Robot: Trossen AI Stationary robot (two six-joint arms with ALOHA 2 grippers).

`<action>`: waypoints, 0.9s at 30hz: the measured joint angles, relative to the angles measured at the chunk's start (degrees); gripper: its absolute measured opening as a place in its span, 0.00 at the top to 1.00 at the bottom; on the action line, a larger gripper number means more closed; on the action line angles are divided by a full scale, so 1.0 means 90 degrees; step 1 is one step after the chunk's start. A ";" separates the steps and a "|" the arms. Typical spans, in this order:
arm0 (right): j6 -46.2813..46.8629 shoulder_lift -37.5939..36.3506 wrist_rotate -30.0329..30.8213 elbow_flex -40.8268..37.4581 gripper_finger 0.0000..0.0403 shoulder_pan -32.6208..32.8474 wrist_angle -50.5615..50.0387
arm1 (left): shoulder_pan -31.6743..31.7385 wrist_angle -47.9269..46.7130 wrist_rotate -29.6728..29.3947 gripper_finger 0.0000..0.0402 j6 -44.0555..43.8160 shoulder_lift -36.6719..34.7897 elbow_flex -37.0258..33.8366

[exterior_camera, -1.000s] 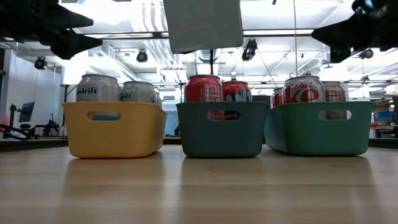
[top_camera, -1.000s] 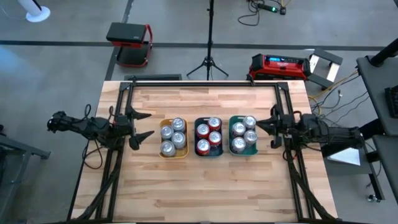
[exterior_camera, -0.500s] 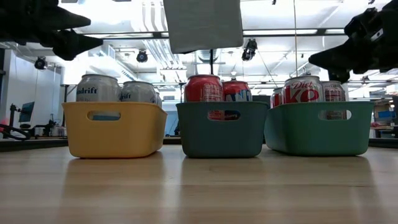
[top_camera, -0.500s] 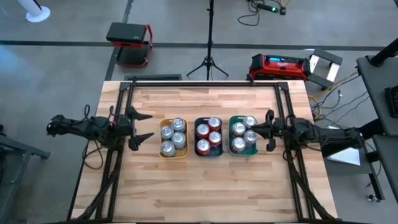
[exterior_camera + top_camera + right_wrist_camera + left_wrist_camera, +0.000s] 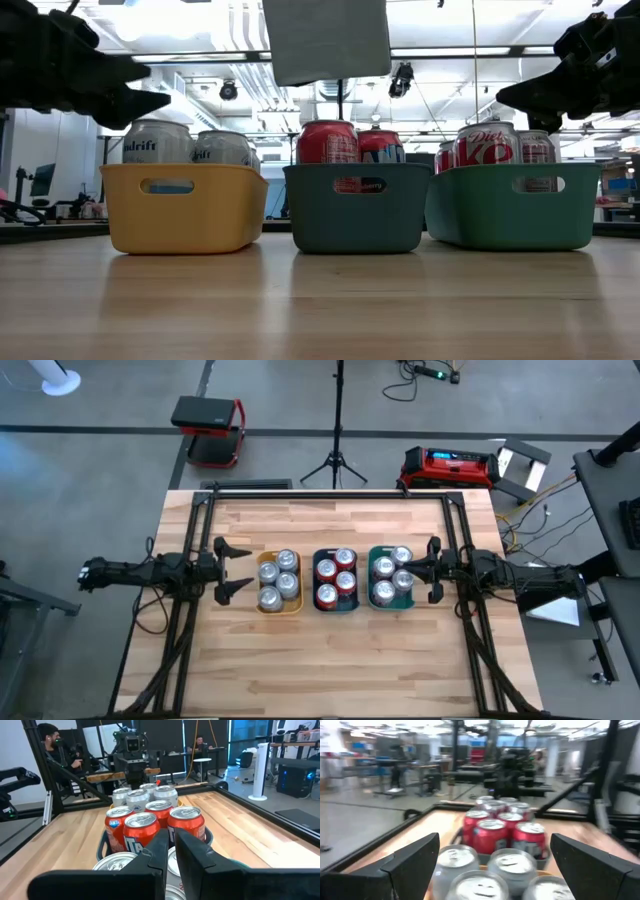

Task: Sort soda cans
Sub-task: Return to Home Position

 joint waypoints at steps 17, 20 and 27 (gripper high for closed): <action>0.0000 0.0000 0.0005 -0.0005 0.93 0.0000 0.0026 | 0.0010 -0.0173 0.0568 0.09 -0.0215 0.0092 0.0013; -0.0002 0.0000 0.0006 -0.0007 0.93 0.0000 0.0028 | 0.0010 -0.0191 0.0568 0.09 -0.0215 0.0181 0.0044; -0.0002 0.0000 0.0007 -0.0010 0.93 0.0000 0.0031 | 0.0010 -0.0178 0.0568 0.09 -0.0217 0.0302 0.0052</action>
